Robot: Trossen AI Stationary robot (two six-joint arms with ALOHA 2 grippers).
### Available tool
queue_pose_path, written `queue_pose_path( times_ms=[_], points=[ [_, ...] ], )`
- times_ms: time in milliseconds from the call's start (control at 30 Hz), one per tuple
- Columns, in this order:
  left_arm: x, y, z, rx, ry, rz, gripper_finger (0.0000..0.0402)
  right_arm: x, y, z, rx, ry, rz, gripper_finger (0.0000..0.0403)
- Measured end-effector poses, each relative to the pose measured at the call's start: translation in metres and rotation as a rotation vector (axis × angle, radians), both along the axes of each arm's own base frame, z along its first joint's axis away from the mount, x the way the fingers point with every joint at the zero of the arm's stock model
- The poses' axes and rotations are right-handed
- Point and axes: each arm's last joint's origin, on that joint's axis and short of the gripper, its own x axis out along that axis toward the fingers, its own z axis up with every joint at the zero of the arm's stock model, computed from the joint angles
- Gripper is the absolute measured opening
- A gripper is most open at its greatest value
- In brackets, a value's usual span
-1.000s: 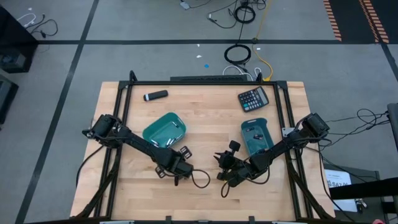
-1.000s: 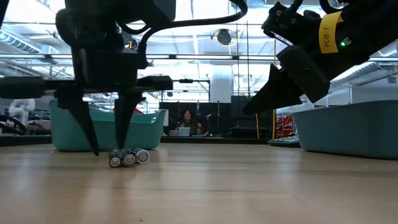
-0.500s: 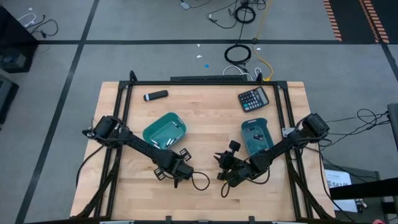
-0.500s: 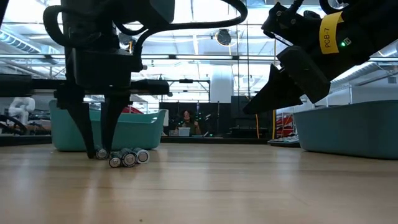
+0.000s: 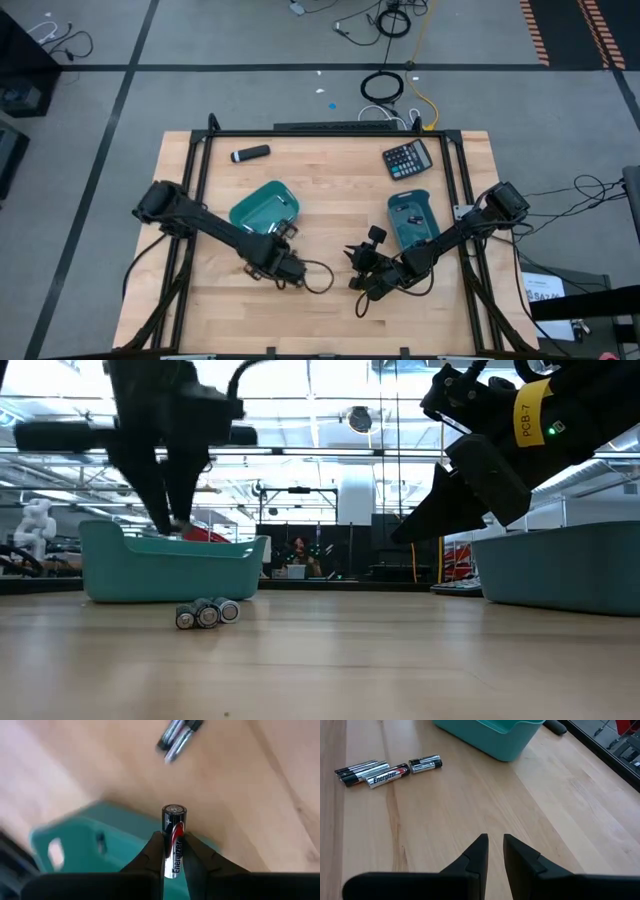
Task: Sort batteries
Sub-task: Put the white battery into the green bin
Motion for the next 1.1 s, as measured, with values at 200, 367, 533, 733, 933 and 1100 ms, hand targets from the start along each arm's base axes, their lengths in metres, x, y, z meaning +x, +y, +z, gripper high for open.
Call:
queue_pose_path(
  times_ms=[200,367,533,733,933,1100],
  points=[
    [-0.017,0.028,0.056,-0.002,-0.232,0.243,0.0046,0.000,0.000,0.000,0.000,-0.001,0.000,0.0050],
    [-0.033,0.066,0.081,-0.018,-0.303,0.536,0.0046,0.000,0.000,0.000,0.002,-0.005,0.000,0.0050],
    [-0.037,0.101,0.086,-0.052,-0.306,0.796,0.0046,0.000,0.000,0.000,0.002,-0.005,0.000,0.0050],
    [-0.034,0.123,0.075,-0.060,-0.301,0.821,0.0151,-0.002,0.004,0.000,0.005,0.000,0.017,0.0050],
    [-0.039,0.131,0.062,-0.059,-0.243,0.838,0.0215,-0.003,0.007,0.000,0.008,0.002,0.029,0.0050],
    [-0.028,0.115,0.060,-0.255,-0.262,0.729,0.0219,-0.003,0.007,0.000,0.007,0.002,0.029,0.0050]
  ],
)
